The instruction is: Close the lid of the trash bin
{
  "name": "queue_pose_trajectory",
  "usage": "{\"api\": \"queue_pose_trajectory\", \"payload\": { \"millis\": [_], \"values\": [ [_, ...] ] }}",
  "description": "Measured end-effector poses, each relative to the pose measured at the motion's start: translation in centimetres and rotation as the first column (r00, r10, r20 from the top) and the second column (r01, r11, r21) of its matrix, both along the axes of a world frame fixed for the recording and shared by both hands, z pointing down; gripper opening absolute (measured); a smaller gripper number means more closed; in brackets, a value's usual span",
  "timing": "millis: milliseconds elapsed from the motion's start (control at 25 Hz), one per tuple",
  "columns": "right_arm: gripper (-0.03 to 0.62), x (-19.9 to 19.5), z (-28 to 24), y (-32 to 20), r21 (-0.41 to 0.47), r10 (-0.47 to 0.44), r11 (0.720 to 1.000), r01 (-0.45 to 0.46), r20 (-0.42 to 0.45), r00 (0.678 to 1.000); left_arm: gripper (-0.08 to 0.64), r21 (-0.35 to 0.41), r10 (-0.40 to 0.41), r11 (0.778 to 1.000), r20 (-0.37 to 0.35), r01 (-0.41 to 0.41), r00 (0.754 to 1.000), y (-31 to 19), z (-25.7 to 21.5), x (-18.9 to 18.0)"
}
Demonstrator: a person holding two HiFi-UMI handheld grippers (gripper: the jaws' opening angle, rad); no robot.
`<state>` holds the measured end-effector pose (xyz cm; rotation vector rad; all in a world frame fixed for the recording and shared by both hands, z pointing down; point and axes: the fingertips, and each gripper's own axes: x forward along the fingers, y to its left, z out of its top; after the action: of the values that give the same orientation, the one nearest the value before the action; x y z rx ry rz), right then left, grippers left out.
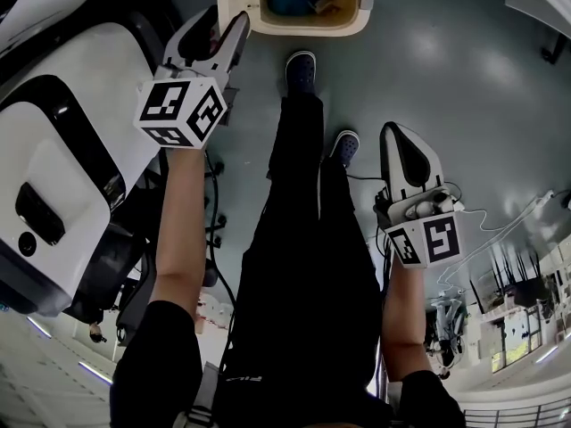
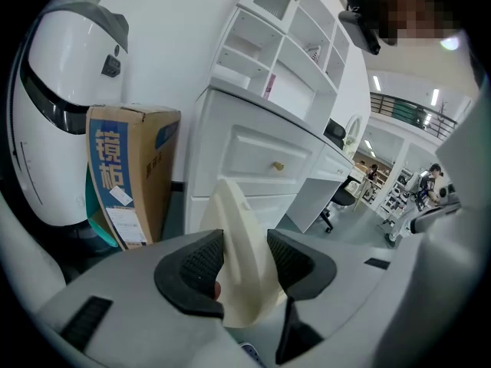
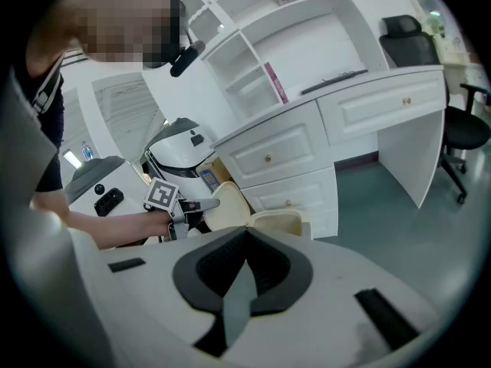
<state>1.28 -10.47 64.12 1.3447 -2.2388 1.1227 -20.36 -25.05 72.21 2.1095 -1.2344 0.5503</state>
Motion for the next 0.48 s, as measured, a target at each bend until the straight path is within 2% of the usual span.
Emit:
{"api": "queue_pose_trajectory", "payload": {
  "millis": [200,480],
  "values": [
    [0.003,0.8,0.4,0.4,-0.009,0.025,1.0,-0.025,0.0,1.0,0.193,0.018,0.027,0.999,0.017,-0.028,0.999,0.2,0.2,2.3],
    [0.003,1.8,1.1,0.7,-0.016,0.041,0.999,-0.041,-0.004,0.999,0.218,0.032,0.057,0.998,0.005,-0.058,0.998,0.1,1.0,5.1]
  ]
}}
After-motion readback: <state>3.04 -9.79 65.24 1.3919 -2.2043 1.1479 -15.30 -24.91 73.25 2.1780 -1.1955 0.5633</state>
